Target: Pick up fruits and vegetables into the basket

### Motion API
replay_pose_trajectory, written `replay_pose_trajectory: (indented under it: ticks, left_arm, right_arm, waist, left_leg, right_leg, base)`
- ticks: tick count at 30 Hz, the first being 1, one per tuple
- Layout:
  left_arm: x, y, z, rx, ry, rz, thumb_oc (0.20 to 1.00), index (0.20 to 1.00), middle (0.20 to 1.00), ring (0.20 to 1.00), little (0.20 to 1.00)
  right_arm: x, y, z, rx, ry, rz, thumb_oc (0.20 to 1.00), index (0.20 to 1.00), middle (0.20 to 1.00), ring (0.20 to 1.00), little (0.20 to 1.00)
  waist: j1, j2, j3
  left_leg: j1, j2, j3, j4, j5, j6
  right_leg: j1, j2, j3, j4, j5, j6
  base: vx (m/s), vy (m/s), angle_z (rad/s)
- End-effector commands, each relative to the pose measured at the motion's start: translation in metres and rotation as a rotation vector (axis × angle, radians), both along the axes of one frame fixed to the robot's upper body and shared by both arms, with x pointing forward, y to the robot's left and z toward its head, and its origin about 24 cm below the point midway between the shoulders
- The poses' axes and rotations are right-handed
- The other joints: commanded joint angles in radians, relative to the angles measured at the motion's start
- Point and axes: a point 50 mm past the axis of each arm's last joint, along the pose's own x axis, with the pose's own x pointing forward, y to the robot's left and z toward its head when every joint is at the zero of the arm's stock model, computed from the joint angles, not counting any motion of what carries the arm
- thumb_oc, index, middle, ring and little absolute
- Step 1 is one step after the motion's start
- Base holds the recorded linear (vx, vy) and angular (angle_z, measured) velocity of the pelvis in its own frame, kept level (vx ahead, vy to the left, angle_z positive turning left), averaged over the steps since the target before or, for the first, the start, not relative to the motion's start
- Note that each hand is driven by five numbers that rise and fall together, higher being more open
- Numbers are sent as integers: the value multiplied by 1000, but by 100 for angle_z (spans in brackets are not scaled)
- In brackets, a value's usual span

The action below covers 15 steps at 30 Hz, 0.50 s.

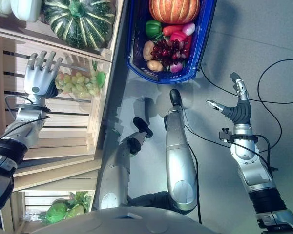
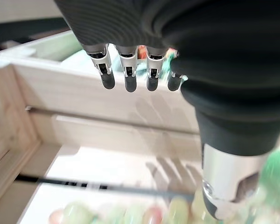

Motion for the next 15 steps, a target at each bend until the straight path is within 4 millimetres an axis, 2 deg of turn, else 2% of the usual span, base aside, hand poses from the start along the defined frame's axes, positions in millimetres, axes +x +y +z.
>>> replay_pose_trajectory:
  ticks: [1,8,12,15]
  left_arm:
    - [-12,25,-16,-56,43,157,1000,1000,1000,1000,1000]
    - [-18,35,-32,-34,129,250,1000,1000,1000,1000,1000]
    - [-27,44,-43,103,162,332,1000,1000,1000,1000,1000]
    - [-31,49,-40,206,129,370,1000,1000,1000,1000,1000]
  right_arm:
    - [-9,-4,26,-15,-127,31,1000,1000,1000,1000,1000]
    - [-8,-6,27,11,-136,21,1000,1000,1000,1000,1000]
    - [-7,-6,29,26,-162,4,1000,1000,1000,1000,1000]
    - [-6,-7,32,30,-179,-7,1000,1000,1000,1000,1000]
  waist:
    - [-58,73,-38]
    - [-53,72,-38]
    - [-48,70,-38]
    - [-45,68,-38]
  left_leg:
    - [-119,4,-17,94,-43,2]
    - [-141,1,-17,96,-43,5]
    - [-164,2,-20,101,-43,6]
    - [-183,5,-22,110,-47,8]
  right_leg:
    - [-20,-22,-4,35,-95,99]
    - [-42,-22,-2,26,-83,100]
    - [-64,-26,-3,23,-74,101]
    - [-85,-26,-2,30,-73,101]
  base:
    - [-12,58,1]
    - [-7,14,1]
    - [-24,32,3]
    - [-10,15,3]
